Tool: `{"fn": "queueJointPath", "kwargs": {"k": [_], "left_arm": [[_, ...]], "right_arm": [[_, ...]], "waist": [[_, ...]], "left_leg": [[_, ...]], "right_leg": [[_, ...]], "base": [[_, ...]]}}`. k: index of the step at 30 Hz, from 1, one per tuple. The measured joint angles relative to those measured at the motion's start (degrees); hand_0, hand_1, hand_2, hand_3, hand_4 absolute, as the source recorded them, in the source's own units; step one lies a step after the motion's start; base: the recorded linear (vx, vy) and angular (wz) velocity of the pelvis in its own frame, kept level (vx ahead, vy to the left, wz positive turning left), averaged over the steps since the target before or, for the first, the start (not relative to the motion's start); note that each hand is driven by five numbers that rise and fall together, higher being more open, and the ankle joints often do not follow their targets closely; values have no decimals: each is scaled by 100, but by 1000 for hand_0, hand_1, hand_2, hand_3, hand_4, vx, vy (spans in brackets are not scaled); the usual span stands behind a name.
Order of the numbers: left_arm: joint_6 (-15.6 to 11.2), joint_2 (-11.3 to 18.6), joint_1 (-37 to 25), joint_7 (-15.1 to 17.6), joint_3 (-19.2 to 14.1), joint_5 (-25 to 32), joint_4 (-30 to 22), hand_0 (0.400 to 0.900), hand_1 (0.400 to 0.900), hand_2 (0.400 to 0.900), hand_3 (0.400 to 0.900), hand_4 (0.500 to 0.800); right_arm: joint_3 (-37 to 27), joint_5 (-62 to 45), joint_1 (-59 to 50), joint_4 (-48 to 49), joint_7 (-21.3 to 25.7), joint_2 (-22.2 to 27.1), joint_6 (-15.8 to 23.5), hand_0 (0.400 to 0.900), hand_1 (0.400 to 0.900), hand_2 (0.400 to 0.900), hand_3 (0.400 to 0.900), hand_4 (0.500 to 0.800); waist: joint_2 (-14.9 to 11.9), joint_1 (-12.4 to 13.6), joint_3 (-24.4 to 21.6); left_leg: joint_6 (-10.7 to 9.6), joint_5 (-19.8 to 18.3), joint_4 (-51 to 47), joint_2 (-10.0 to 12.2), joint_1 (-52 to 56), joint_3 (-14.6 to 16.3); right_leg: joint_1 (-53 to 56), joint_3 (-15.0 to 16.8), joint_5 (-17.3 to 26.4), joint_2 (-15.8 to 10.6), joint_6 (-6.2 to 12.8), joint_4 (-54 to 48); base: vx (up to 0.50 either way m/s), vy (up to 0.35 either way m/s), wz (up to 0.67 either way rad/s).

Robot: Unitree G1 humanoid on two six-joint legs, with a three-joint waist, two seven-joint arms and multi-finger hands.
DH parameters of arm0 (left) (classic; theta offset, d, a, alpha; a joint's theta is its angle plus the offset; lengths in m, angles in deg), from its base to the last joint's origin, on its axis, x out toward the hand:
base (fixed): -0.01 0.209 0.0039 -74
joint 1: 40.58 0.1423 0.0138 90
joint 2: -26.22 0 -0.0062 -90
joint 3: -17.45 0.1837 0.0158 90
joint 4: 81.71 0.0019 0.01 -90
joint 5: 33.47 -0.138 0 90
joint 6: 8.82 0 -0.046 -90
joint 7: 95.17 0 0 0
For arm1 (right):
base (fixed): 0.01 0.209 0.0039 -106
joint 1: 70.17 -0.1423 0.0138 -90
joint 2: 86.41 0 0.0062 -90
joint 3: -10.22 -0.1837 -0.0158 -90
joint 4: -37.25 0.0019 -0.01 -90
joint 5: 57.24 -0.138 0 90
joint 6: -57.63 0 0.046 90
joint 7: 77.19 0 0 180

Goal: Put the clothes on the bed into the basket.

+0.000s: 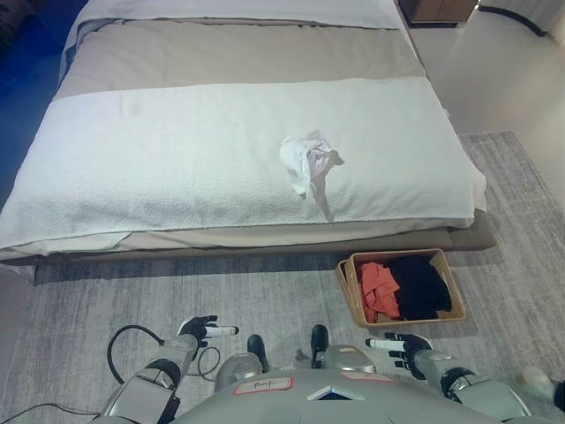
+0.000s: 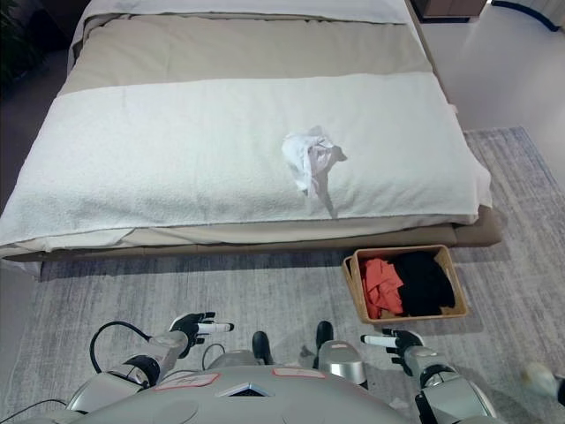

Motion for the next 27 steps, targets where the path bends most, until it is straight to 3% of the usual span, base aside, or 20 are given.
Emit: {"fn": "queueJointPath", "kwargs": {"k": [27], "left_arm": [[0, -2, 3, -3, 0, 0, -1, 900, 900, 900, 900, 800]], "right_arm": [[0, -1, 11, 3, -16, 0, 1, 900, 900, 900, 900, 800]], "waist": [[18, 0, 11]], "left_leg": [[1, -1, 0, 17, 14, -31]], "right_leg": [[30, -28, -2, 12, -2, -3]], "base": [[1, -11, 2]]}}
